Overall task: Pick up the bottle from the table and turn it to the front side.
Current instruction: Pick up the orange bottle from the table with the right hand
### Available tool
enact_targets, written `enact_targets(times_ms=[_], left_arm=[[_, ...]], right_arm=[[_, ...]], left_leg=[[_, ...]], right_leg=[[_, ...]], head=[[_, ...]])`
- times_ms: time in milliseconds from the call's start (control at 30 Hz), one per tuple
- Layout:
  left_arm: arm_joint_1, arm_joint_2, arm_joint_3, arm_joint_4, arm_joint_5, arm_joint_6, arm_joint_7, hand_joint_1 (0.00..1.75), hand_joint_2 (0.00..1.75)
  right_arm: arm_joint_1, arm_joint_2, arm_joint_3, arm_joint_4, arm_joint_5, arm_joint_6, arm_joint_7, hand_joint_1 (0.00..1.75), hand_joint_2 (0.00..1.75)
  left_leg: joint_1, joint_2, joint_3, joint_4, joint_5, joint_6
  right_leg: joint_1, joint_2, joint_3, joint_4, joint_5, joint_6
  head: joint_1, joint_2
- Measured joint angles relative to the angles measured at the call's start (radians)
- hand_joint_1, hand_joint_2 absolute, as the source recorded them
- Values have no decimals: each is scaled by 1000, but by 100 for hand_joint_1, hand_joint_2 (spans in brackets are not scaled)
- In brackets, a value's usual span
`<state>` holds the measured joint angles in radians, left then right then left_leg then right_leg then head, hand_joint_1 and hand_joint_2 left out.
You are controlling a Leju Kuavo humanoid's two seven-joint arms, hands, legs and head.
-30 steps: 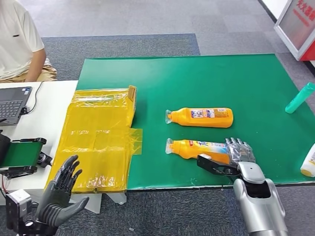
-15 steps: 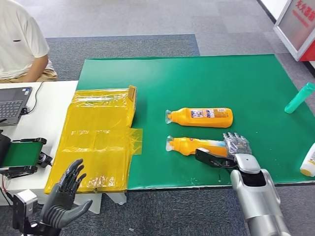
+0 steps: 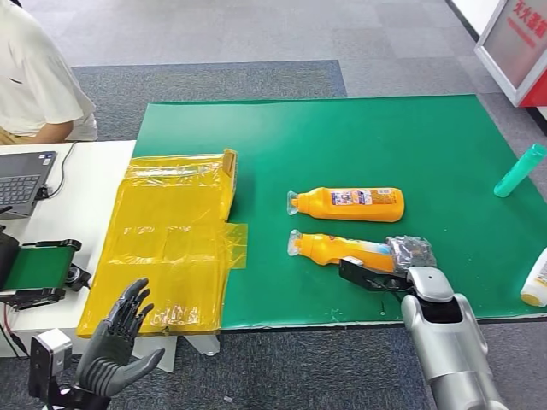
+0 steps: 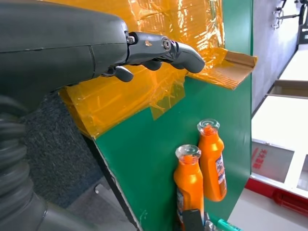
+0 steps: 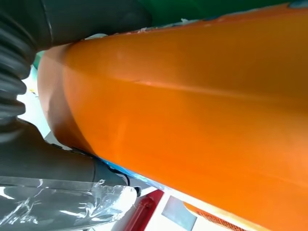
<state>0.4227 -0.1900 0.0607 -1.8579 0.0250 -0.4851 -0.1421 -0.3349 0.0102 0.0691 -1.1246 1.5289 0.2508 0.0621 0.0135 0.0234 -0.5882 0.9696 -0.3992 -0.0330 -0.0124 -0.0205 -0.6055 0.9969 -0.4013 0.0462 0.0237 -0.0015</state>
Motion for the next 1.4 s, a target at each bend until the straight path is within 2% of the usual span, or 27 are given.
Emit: enact_targets(times_ms=[167, 367, 667, 900, 1100, 1267, 1400], left_arm=[[-3, -1, 0, 0, -7, 2, -4, 0, 175], [-3, -18, 3, -12, -51, 12, -9, 0, 175], [-11, -52, 9, -41, -130, 46, -18, 0, 175], [-84, -85, 4, -70, -196, 140, -26, 0, 175], [-154, -82, -59, -72, -175, 198, -48, 0, 175], [-262, -63, -166, -86, -98, 207, -20, 0, 175], [-315, -46, -258, -87, -32, 194, -2, 0, 175]], right_arm=[[34, 19, -2, -39, -63, -41, -50, 175, 175], [157, 80, -2, -221, -299, -49, -114, 175, 175], [246, 112, 6, -385, -370, -74, -142, 175, 175], [342, 157, 62, -558, -656, -81, -169, 175, 175], [370, 173, 128, -642, -690, -140, -181, 175, 175], [331, 177, 209, -699, -698, -197, -158, 175, 175], [317, 177, 262, -704, -698, -244, -160, 175, 175]], left_leg=[[0, 0, 0, 0, 0, 0], [0, 0, -3, 0, 0, 0], [-1, 0, -4, 0, -1, 1], [0, 0, -4, 0, 0, 0], [-1, 0, -4, 0, 0, 1], [-1, 0, -4, 0, 2, 0], [-1, 0, -4, 0, 2, -1]], right_leg=[[0, 0, 0, 0, 0, 0], [0, 0, -3, 0, -1, 0], [-1, -1, -3, 0, -1, 1], [0, -1, -4, 0, -1, 1], [-1, -1, -4, 0, -1, 1], [-1, -1, -4, 0, 1, 0], [-1, -1, -4, 0, 1, 0]], head=[[0, 0], [0, 0], [0, 0], [0, 0], [0, 0], [0, 0], [0, 0]])
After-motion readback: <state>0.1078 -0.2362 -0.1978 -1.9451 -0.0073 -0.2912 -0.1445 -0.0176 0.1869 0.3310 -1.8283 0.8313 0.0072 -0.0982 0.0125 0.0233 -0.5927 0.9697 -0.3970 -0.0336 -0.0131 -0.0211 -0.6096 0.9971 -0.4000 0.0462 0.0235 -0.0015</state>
